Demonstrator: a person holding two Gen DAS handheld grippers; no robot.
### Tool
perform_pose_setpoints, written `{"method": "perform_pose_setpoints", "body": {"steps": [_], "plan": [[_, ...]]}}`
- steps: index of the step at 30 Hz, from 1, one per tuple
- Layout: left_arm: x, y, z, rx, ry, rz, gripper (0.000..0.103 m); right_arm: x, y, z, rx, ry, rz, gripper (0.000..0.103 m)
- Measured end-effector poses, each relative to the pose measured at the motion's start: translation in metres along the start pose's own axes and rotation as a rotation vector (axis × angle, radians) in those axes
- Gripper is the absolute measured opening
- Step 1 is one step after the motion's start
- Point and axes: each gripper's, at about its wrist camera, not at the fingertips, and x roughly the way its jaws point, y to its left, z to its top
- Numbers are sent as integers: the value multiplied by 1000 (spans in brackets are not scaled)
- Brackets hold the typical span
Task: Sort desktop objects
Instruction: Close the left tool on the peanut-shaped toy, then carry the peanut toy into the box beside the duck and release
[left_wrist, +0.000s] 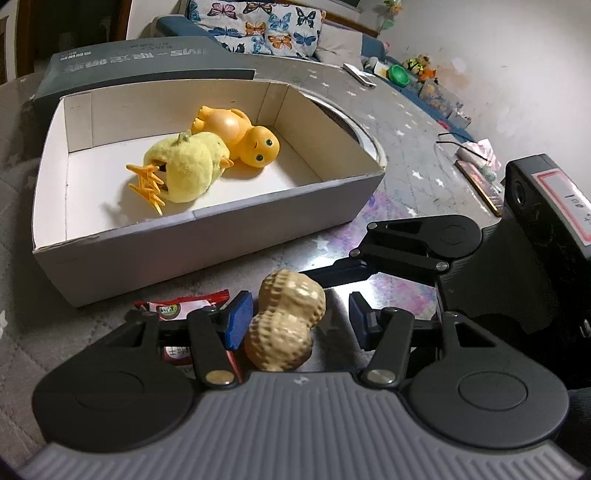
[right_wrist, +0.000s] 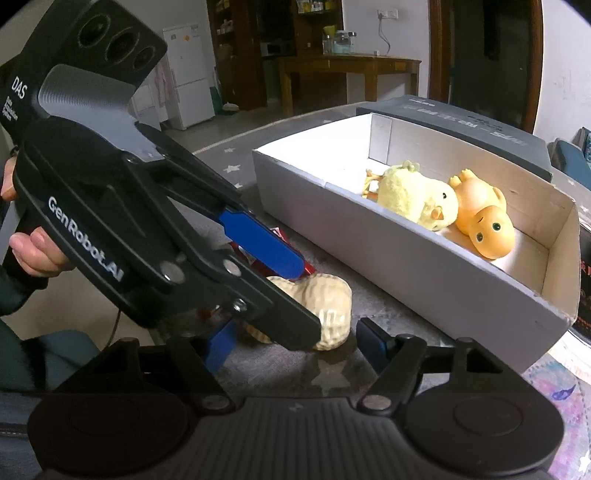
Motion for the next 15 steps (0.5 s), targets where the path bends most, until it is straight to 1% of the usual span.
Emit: {"method": "perform_pose_setpoints", "body": {"steps": [3, 8, 12, 15], "plan": [[3, -1, 1, 5, 9, 13, 57, 2, 1, -2, 3, -1, -8, 70], [9, -1, 1, 1, 21, 25, 56, 3, 3, -4, 1, -6, -8, 67], [10, -1, 2, -8, 26, 32, 50, 2, 2, -4, 3, -6, -7, 66], [7, -2, 4, -17, 23, 26, 47, -3, 3, -4, 3, -10, -10, 66]]}}
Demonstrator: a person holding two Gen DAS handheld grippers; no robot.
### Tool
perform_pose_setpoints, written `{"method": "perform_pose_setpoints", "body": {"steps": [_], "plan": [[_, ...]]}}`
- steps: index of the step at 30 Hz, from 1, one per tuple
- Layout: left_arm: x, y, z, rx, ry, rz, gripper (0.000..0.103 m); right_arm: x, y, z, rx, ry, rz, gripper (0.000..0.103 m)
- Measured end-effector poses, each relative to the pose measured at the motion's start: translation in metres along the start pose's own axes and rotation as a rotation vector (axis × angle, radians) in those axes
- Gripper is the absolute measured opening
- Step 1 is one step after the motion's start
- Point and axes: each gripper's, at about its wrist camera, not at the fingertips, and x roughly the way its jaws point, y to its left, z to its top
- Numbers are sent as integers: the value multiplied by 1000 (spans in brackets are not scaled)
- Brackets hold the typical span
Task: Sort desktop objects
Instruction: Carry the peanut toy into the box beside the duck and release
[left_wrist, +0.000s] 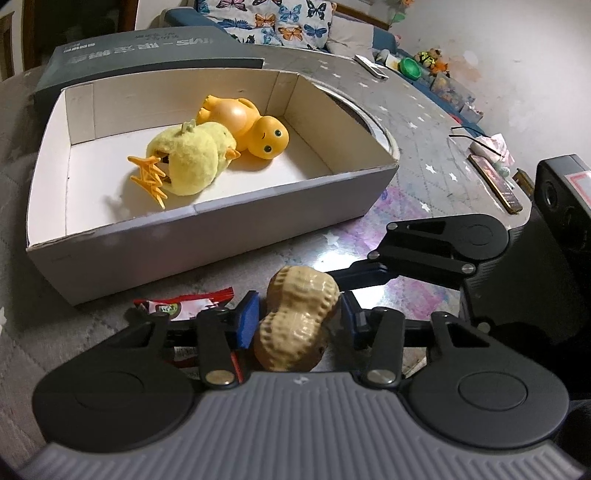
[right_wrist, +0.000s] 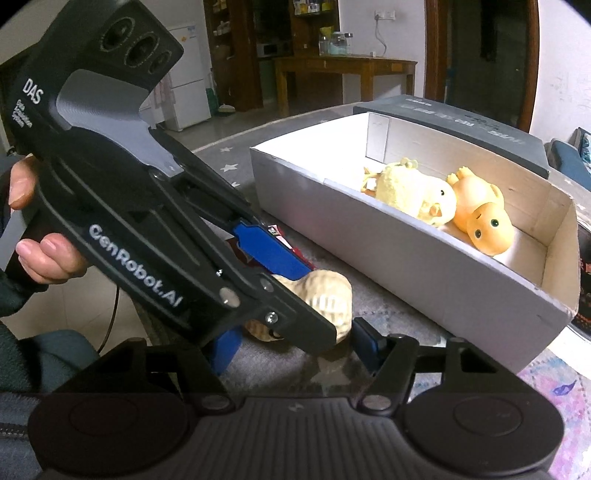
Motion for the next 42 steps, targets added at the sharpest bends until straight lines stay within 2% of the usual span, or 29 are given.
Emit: {"method": "perform_pose_setpoints", "body": {"steps": [8, 13, 16, 21, 25, 34, 42], "plan": [[-27, -21, 23, 58, -90, 1, 47, -33, 2, 13, -34, -45, -27, 66], [-35, -25, 55, 97, -162, 22, 47, -55, -5, 38, -82, -107, -77, 66], [-29, -18, 78, 92, -178, 29, 47, -58, -15, 52, -104, -130, -109, 66], [-5, -4, 105, 66, -156, 30, 47, -50, -45, 71, -83, -128, -131, 66], [19, 8, 116, 32, -115, 26, 47, -33, -70, 76, -44, -85, -119, 66], [45, 22, 117, 21, -70, 47, 47, -4, -102, 73, 23, -3, -71, 66], [48, 26, 112, 16, -65, 48, 47, 11, -106, 67, 45, 48, -60, 66]]}}
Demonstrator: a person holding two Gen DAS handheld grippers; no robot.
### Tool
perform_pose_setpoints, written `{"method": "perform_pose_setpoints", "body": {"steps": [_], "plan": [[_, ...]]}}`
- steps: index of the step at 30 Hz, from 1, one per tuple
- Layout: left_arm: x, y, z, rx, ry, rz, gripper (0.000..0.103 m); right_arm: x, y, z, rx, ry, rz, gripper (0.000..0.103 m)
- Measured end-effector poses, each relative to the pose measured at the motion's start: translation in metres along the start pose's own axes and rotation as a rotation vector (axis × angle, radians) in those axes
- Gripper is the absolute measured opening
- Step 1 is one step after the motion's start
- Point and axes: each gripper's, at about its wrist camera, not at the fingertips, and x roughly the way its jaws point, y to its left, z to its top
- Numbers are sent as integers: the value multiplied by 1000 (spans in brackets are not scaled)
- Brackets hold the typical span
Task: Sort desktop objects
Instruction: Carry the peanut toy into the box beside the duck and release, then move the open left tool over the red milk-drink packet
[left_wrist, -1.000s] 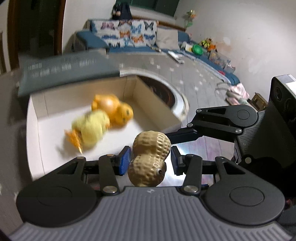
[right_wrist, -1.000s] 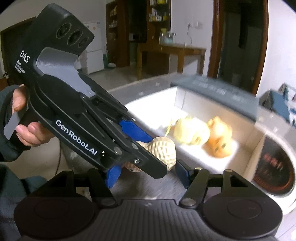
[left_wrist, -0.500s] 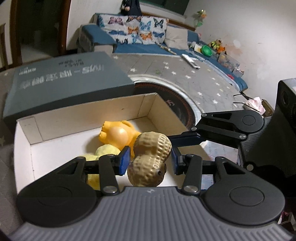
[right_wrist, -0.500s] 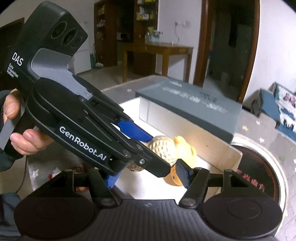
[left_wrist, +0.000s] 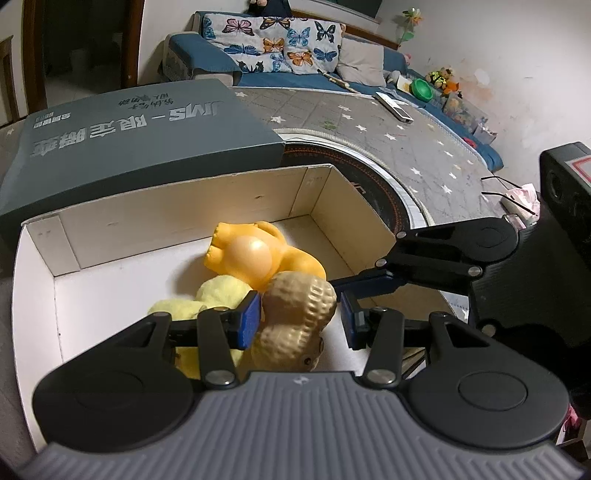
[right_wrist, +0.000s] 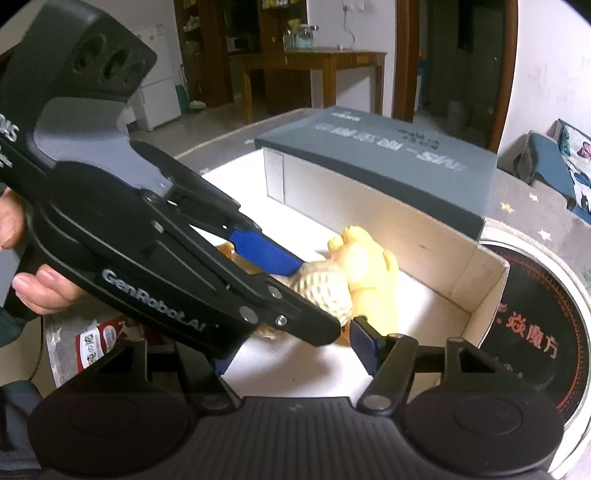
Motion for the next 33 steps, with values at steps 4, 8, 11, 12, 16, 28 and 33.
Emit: {"method": "perform_pose_setpoints", "body": {"steps": [4, 8, 11, 12, 16, 28, 33], "plan": [[-4, -1, -1, 4, -12, 9, 47, 3, -2, 1, 22, 8, 8, 66], [-13, -2, -3, 5, -25, 12, 47, 1, -1, 2, 28, 7, -1, 66], [-21, -3, -4, 6, -36, 17, 47, -1, 1, 1, 27, 2, -12, 66], [-25, -3, -6, 7, -40, 18, 47, -3, 1, 1, 25, 0, -15, 67], [-44, -6, -14, 14, -62, 26, 47, -12, 4, 2, 20, -15, -26, 67], [-114, -11, -66, 11, -129, 70, 47, -55, 29, -8, -17, -105, -25, 71], [-133, -9, -98, -7, -113, 101, 48, -69, 47, -15, -59, -123, -3, 71]]}}
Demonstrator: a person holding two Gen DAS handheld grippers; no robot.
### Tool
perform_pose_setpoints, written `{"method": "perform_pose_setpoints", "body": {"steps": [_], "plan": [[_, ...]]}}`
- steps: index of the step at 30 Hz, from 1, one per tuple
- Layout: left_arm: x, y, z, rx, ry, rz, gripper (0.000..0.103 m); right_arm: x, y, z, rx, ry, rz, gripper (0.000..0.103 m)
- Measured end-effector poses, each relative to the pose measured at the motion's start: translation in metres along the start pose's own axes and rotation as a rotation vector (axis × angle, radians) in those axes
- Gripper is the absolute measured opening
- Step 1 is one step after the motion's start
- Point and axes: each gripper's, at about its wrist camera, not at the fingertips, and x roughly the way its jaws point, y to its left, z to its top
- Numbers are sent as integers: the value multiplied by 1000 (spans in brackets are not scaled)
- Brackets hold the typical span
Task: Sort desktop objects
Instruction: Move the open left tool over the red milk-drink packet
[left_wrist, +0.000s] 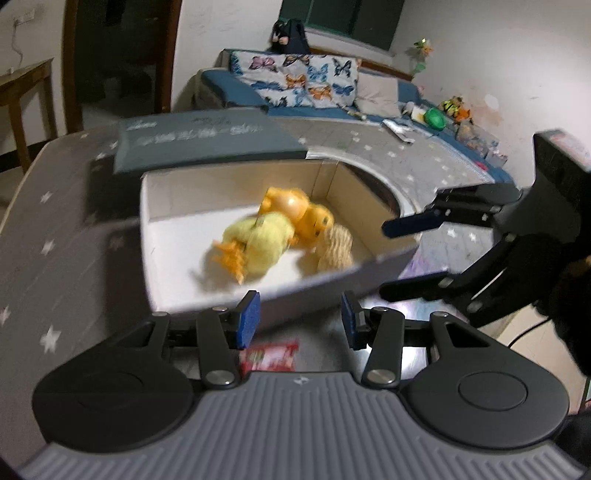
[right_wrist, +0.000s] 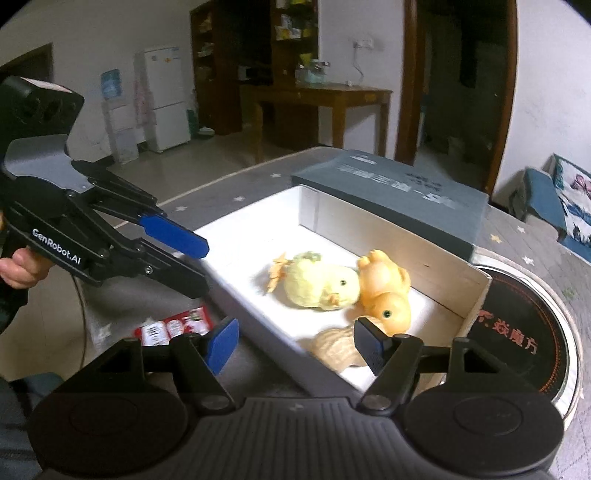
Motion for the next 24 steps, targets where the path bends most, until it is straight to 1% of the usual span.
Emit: {"method": "perform_pose_setpoints", "body": {"steps": [4, 11, 16, 24], "plan": [[-6, 3, -24, -9, 50, 37, 48, -3, 15, -5, -20, 5, 62, 75], [-6, 16, -49, -56, 123, 63, 48, 26, 37, -15, -62, 63, 175, 75], [-12, 17, -58, -73, 144, 73, 48, 48, 48, -17, -97, 95, 228, 77], [-2, 23, -66, -79, 180, 89, 48, 69, 54, -15, -149, 108, 285, 81]]}}
